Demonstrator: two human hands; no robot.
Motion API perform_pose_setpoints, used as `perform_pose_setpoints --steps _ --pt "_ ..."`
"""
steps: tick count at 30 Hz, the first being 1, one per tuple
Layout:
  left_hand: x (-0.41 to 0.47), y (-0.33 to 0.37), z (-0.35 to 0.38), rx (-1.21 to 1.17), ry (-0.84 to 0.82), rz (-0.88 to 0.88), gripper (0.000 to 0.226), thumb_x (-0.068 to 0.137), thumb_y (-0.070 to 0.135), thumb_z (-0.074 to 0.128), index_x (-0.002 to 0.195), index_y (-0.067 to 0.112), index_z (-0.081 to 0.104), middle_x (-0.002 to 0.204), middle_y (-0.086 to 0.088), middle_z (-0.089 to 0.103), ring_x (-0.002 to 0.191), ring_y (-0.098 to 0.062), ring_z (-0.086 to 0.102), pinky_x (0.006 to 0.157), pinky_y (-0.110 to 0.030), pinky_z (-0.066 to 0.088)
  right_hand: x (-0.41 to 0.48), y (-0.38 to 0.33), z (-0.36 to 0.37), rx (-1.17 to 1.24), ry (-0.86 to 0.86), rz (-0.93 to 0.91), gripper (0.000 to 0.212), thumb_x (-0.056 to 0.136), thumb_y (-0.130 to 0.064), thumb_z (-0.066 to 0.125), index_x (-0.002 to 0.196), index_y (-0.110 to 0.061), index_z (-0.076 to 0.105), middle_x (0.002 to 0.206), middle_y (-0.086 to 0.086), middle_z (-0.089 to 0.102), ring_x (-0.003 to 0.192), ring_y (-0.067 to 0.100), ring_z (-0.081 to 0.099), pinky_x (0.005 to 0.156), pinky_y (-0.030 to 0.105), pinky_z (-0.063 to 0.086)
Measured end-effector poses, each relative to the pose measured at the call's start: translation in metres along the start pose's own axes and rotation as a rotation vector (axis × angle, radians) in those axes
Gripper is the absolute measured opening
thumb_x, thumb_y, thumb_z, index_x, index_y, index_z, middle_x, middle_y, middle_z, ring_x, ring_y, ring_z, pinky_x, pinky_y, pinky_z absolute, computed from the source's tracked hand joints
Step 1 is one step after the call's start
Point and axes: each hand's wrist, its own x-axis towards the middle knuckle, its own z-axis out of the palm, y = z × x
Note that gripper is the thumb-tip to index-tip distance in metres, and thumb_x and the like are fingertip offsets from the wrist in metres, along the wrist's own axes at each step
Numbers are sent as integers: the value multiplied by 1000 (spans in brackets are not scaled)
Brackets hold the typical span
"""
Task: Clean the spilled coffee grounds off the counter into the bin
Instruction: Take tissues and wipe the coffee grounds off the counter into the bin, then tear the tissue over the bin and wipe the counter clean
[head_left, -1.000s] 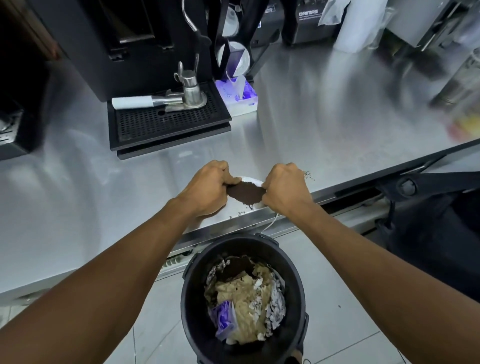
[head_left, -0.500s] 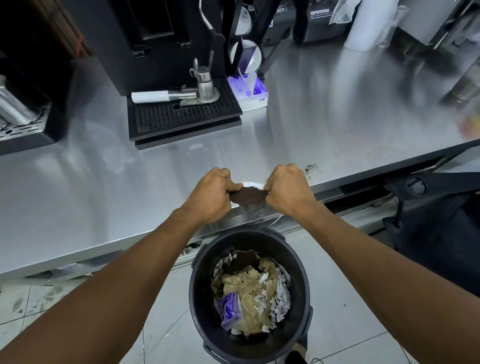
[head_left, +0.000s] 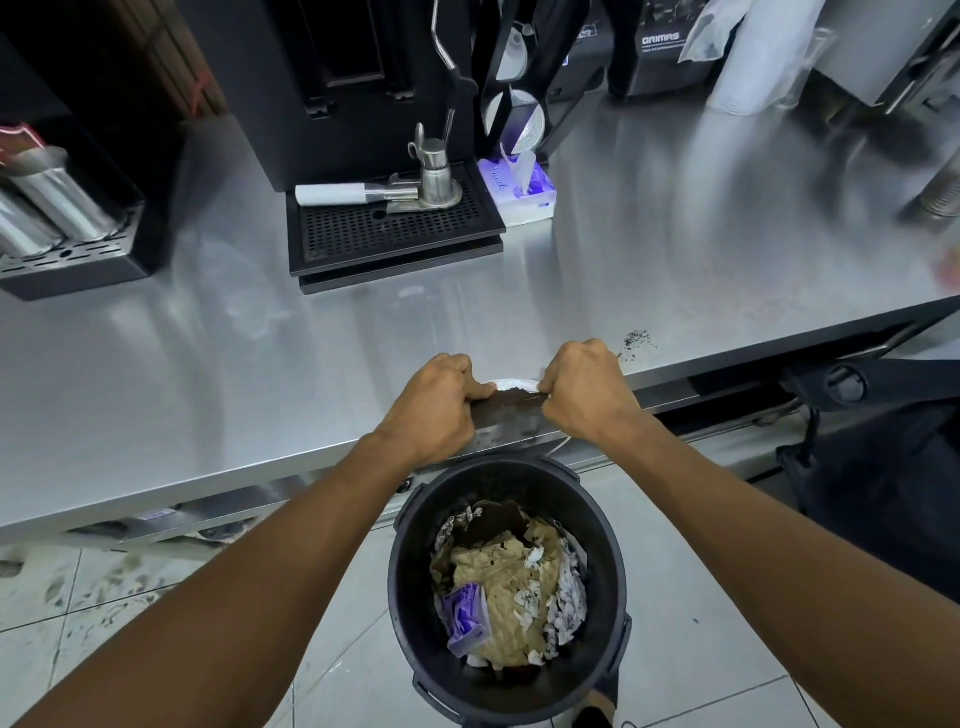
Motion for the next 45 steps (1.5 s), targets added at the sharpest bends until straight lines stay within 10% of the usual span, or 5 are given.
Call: perform_pose_setpoints --steps 16,31,45 --pt "-40 1 5 66 66 37 32 85 -1 55 110 13 69 99 -1 70 92 -20 59 86 -31 49 -34 11 5 115 -54 -72 30 72 8 66 92 -11 78 95 3 72 79 15 64 81 25 56" --pt "-59 13 6 -15 7 -117 15 74 0 55 76 15 55 70 2 53 68 -7 41 57 -22 33 -43 7 4 236 -95 -77 29 71 4 75 80 -22 68 77 -8 62 70 8 60 66 25 59" --pt "-63 12 7 -103 46 -272 9 85 18 64 91 25 67 81 9 69 78 -9 59 76 -31 53 -48 5 -2 91 -127 -229 15 84 -20 71 98 -20 77 95 -5 74 81 9 63 78 27 54"
